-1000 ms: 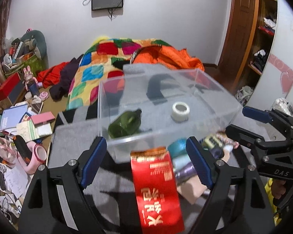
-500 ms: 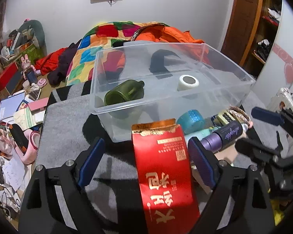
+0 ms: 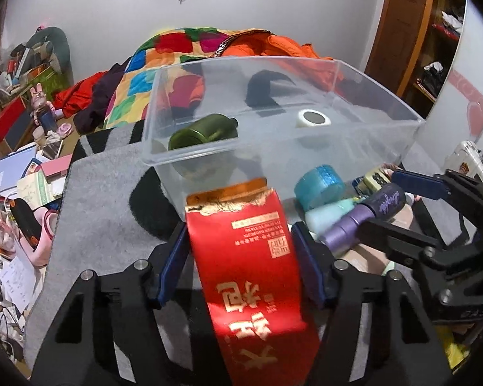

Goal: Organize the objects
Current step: 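Grasp the red tea packet with the left tool while the right grasps the black bottle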

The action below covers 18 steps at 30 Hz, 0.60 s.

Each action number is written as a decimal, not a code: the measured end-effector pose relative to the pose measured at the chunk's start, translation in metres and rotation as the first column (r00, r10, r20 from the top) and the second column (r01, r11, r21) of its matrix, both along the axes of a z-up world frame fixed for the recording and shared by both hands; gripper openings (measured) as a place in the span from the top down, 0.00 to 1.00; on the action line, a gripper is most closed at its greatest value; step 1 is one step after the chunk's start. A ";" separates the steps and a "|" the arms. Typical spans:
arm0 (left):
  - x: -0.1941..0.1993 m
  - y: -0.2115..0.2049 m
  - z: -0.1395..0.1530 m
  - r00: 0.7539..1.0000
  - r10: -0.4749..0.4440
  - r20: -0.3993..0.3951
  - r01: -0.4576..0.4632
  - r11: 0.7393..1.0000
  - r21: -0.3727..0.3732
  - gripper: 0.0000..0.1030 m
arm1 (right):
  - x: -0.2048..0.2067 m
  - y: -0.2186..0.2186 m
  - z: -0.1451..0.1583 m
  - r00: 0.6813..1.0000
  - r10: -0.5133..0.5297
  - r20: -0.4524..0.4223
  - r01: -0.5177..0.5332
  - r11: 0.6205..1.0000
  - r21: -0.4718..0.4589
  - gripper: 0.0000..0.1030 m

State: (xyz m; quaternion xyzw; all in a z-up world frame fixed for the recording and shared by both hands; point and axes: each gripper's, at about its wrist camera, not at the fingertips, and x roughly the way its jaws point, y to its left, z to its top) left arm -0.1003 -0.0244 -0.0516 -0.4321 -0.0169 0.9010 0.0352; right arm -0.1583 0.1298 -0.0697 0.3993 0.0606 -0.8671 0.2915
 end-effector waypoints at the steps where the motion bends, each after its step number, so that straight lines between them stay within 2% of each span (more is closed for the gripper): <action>1: 0.002 0.001 0.000 1.000 -0.003 -0.005 0.003 1.000 -0.001 0.42 | 0.000 0.000 -0.001 1.000 0.000 0.004 0.000 1.000 -0.006 0.27; 4: 0.007 0.006 0.002 1.000 -0.017 -0.015 0.016 1.000 -0.004 0.46 | 0.003 -0.001 0.000 1.000 0.005 -0.009 -0.005 1.000 -0.011 0.32; 6: 0.010 0.009 0.004 0.999 -0.030 -0.018 0.030 1.000 -0.003 0.48 | 0.005 -0.001 0.000 1.000 0.016 -0.008 -0.016 1.000 -0.011 0.43; 8: 0.012 0.011 0.006 0.999 -0.034 -0.024 0.034 0.999 -0.004 0.48 | 0.007 0.000 0.001 1.000 0.010 -0.017 -0.010 1.000 -0.006 0.44; 10: 0.015 0.011 0.009 0.999 -0.029 -0.035 0.028 0.999 -0.017 0.48 | 0.008 0.002 0.001 1.000 0.005 -0.017 -0.005 1.000 -0.009 0.50; 11: 0.017 0.011 0.010 0.999 -0.031 -0.039 0.030 0.999 -0.012 0.48 | 0.008 0.004 0.001 1.000 0.006 -0.010 -0.006 1.000 -0.014 0.56; 14: 0.019 0.010 0.013 0.998 -0.040 -0.043 0.041 0.999 0.007 0.48 | 0.008 0.008 0.000 1.000 0.013 0.010 -0.013 1.000 -0.021 0.57; 18: 0.020 0.012 0.011 0.998 -0.048 -0.036 0.047 0.999 -0.018 0.48 | 0.019 0.008 0.003 0.997 0.079 0.022 -0.079 0.997 -0.010 0.56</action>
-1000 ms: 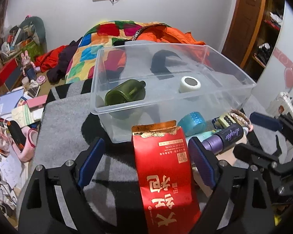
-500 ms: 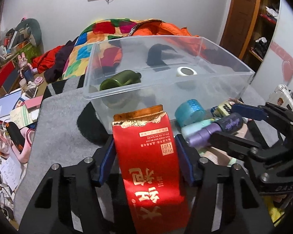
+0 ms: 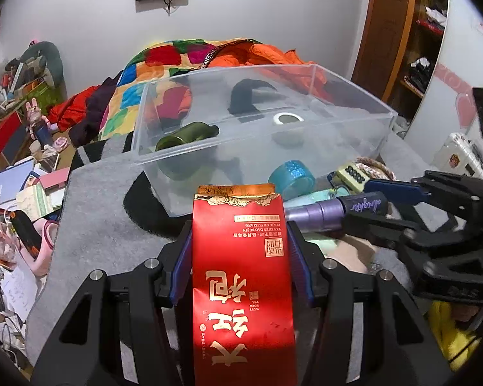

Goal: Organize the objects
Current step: 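Grasp the red tea packet with the left tool while the right grasps the black bottle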

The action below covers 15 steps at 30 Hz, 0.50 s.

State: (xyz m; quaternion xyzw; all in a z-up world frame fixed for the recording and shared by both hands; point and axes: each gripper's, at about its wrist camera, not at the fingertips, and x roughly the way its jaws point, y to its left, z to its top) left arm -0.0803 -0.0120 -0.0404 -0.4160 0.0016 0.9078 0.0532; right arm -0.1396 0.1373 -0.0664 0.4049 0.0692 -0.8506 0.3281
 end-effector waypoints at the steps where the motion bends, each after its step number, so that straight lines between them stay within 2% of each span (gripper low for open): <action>1: 0.000 0.001 -0.001 1.000 0.004 0.001 -0.004 1.000 -0.006 0.48 | 0.004 0.000 0.001 1.000 0.021 0.006 -0.021 1.000 -0.002 0.56; 5: 0.000 -0.002 -0.004 1.000 0.006 0.015 -0.007 1.000 0.025 0.48 | 0.010 0.000 0.004 0.999 0.046 -0.015 -0.046 0.999 0.023 0.55; 9: 0.002 -0.002 -0.004 1.000 0.008 0.013 -0.009 0.999 0.035 0.48 | -0.001 -0.008 0.001 0.999 0.034 -0.021 -0.033 0.998 0.047 0.47; 15: 0.000 -0.001 -0.005 1.000 0.012 0.019 -0.012 1.000 0.020 0.48 | -0.013 -0.017 -0.008 0.998 0.053 0.015 -0.053 0.997 0.052 0.47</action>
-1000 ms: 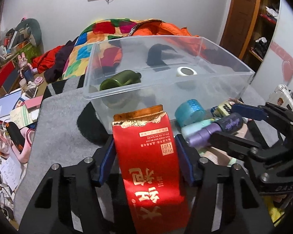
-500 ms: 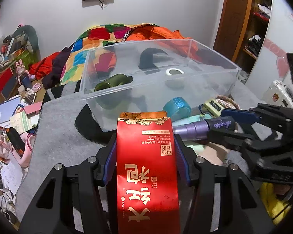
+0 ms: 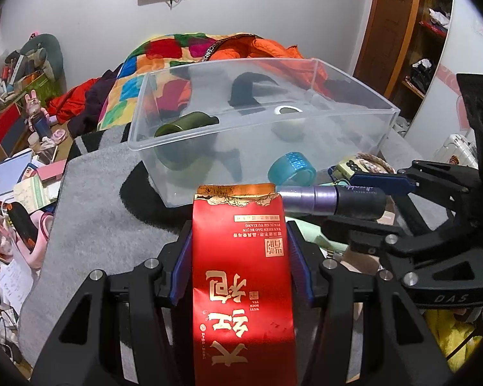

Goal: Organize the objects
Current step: 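Grasp the red tea packet with the left tool while the right grasps the black bottle, then drop the red packet into the box with the left tool while the right drops the black bottle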

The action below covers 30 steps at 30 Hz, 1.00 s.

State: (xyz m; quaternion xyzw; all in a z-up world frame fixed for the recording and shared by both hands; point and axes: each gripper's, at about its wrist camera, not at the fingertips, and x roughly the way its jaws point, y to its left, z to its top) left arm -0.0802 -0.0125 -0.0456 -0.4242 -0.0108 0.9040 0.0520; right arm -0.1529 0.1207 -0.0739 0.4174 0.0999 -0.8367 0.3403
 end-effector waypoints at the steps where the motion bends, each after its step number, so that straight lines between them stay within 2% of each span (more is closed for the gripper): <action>1: -0.001 0.000 0.000 1.000 0.002 0.000 -0.002 1.000 0.001 0.48 | 0.001 0.000 0.000 1.000 0.004 -0.004 -0.004 1.000 -0.001 0.48; 2: -0.001 -0.001 0.000 1.000 0.007 0.000 -0.007 1.000 0.005 0.48 | 0.004 0.001 0.001 1.000 0.011 -0.012 -0.011 1.000 -0.005 0.53; 4: -0.001 -0.003 0.001 1.000 0.018 -0.002 -0.018 1.000 0.010 0.48 | 0.008 0.002 0.002 1.000 0.022 -0.015 -0.022 1.000 -0.010 0.68; 10: 0.007 -0.007 0.008 1.000 0.024 -0.021 -0.023 0.999 0.031 0.48 | 0.020 0.009 0.009 0.999 0.050 -0.015 -0.050 0.998 -0.047 0.77; 20: 0.025 -0.008 0.038 0.995 0.032 -0.097 -0.029 0.999 0.032 0.48 | 0.042 0.021 0.040 0.995 0.021 -0.100 -0.032 0.994 -0.109 0.77; 30: 0.027 -0.001 0.070 0.983 0.031 -0.182 -0.022 0.998 0.051 0.48 | 0.035 0.032 0.064 0.985 -0.064 -0.161 0.041 0.989 -0.145 0.77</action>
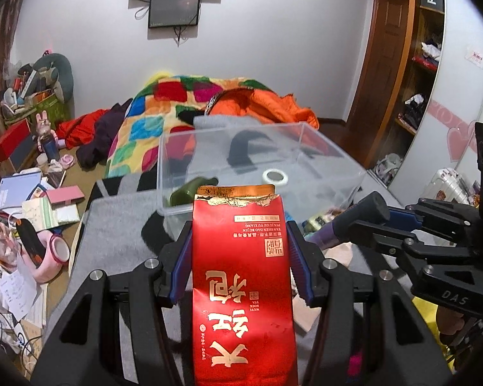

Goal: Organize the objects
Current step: 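Drop the red packet into the box with the left tool while the right drops the black bottle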

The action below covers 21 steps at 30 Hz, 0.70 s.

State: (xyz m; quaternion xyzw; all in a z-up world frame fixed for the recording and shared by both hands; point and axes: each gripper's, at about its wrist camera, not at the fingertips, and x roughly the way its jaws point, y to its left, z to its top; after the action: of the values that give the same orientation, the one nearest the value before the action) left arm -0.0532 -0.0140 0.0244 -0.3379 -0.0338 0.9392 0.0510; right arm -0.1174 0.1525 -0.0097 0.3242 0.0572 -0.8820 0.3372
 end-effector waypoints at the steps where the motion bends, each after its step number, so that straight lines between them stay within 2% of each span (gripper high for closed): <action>1: -0.001 0.001 0.002 1.000 0.000 -0.006 0.000 1.000 -0.001 0.48 | -0.002 0.001 0.002 1.000 -0.009 -0.007 0.009 1.000 -0.003 0.77; 13: -0.023 0.011 0.030 0.998 -0.003 -0.064 0.003 1.000 -0.003 0.48 | -0.023 0.010 0.029 0.993 -0.092 -0.069 0.088 0.995 -0.053 0.77; 21: -0.045 0.003 0.042 0.996 0.033 -0.084 -0.033 0.999 0.005 0.48 | -0.041 0.011 0.047 0.984 -0.143 -0.105 0.132 0.986 -0.100 0.77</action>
State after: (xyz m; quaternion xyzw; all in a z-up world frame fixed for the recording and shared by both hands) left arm -0.0982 -0.0113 0.0664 -0.2976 -0.0388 0.9532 0.0375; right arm -0.1586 0.1640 0.0373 0.2613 0.0125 -0.9217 0.2864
